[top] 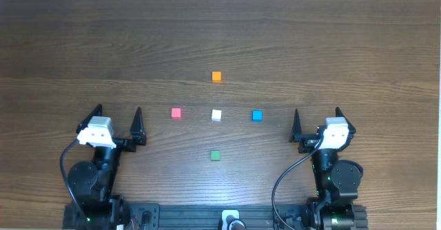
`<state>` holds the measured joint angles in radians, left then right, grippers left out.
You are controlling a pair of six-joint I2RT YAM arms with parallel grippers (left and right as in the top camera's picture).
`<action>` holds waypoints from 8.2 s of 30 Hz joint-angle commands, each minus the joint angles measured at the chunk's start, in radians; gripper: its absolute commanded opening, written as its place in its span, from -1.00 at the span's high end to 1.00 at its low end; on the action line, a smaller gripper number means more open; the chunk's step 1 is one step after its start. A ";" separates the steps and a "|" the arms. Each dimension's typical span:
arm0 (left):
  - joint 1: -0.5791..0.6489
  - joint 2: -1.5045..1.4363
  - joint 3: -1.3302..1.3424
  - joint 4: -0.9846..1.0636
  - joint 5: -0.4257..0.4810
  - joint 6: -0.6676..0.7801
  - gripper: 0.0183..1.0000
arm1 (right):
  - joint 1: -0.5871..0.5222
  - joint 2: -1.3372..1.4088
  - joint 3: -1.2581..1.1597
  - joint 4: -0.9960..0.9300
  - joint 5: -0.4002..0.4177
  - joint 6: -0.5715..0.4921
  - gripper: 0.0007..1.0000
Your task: Stack Cubes
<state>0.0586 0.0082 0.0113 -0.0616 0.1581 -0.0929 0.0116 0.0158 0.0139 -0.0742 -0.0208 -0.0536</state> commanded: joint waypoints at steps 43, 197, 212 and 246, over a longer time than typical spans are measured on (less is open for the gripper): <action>-0.151 0.678 0.463 -0.155 0.187 -0.076 -1.00 | -0.005 -0.010 -0.009 0.003 -0.009 0.000 -0.98; -0.826 1.937 1.330 -0.765 -0.297 -0.674 0.78 | -0.005 -0.010 -0.009 0.003 -0.009 0.000 -0.98; -0.836 1.937 1.330 -0.763 -0.294 -0.674 0.76 | -0.005 -0.010 -0.009 0.003 -0.009 0.000 -0.98; -0.769 1.947 1.452 -0.753 -0.336 -0.640 -0.38 | -0.005 -0.010 -0.009 0.003 -0.009 0.000 -0.98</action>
<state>-0.7555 1.9369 1.3720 -0.8211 -0.1432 -0.7677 0.0116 0.0147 0.0135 -0.0742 -0.0212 -0.0532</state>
